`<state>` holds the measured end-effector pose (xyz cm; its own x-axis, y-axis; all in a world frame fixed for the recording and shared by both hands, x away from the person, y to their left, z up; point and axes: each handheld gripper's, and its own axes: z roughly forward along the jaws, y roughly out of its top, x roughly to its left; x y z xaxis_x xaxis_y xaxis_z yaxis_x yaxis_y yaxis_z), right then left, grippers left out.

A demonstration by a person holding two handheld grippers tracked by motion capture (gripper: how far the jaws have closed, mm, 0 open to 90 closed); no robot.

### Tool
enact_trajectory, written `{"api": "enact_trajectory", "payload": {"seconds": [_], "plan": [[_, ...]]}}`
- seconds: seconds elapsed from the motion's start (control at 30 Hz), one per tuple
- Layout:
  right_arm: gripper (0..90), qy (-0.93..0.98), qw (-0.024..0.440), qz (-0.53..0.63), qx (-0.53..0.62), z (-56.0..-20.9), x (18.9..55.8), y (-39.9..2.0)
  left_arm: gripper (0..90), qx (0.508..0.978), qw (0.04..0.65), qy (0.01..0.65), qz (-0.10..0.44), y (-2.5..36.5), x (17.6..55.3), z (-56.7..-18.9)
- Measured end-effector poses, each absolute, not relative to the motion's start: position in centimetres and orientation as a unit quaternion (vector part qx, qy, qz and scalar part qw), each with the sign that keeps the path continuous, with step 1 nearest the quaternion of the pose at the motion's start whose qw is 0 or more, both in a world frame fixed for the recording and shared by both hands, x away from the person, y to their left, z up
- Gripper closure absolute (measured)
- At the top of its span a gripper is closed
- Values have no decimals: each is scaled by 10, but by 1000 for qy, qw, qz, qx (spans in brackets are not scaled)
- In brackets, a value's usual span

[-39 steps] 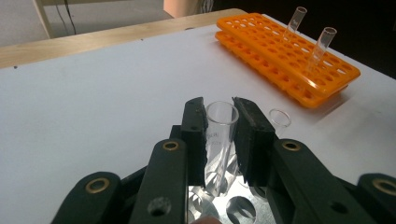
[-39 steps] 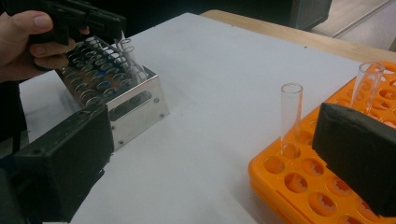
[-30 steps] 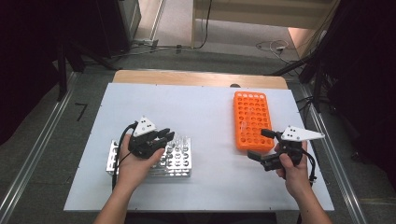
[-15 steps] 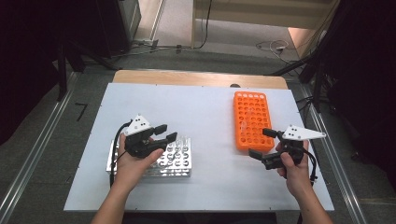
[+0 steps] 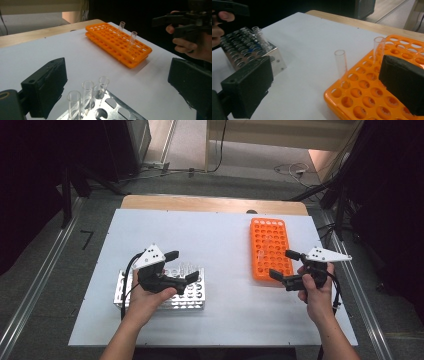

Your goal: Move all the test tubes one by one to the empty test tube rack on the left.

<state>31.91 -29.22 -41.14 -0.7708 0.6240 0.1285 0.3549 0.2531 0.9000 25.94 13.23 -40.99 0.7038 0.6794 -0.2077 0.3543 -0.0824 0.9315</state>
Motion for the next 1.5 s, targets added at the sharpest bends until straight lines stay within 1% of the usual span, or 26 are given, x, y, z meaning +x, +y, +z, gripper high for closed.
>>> {"api": "enact_trajectory", "payload": {"seconds": [0.07,0.3,0.4,0.47,0.57,0.77,0.9,1.17,1.3,1.5], "plan": [[0,781,130,521,319,-412,324,-293,0,721,581,353,137,132,258,-409],[36,776,134,510,346,-417,346,-297,0,720,584,349,135,129,257,-408],[55,771,128,513,356,-419,357,-300,0,721,583,349,136,128,257,-409],[108,767,133,509,367,-419,364,-301,0,723,583,346,136,127,257,-409],[135,765,137,503,380,-420,373,-301,0,723,584,345,135,127,257,-409],[273,767,135,484,399,-426,390,-296,0,723,581,347,135,127,257,-408],[312,778,137,460,406,-434,398,-286,0,724,580,347,135,127,257,-408],[526,788,155,421,422,-448,409,-273,0,723,582,347,133,128,257,-408],[579,791,150,412,427,-450,413,-270,0,725,580,346,132,127,258,-408],[621,803,151,390,424,-452,417,-261,0,726,581,345,130,126,258,-409]]}}
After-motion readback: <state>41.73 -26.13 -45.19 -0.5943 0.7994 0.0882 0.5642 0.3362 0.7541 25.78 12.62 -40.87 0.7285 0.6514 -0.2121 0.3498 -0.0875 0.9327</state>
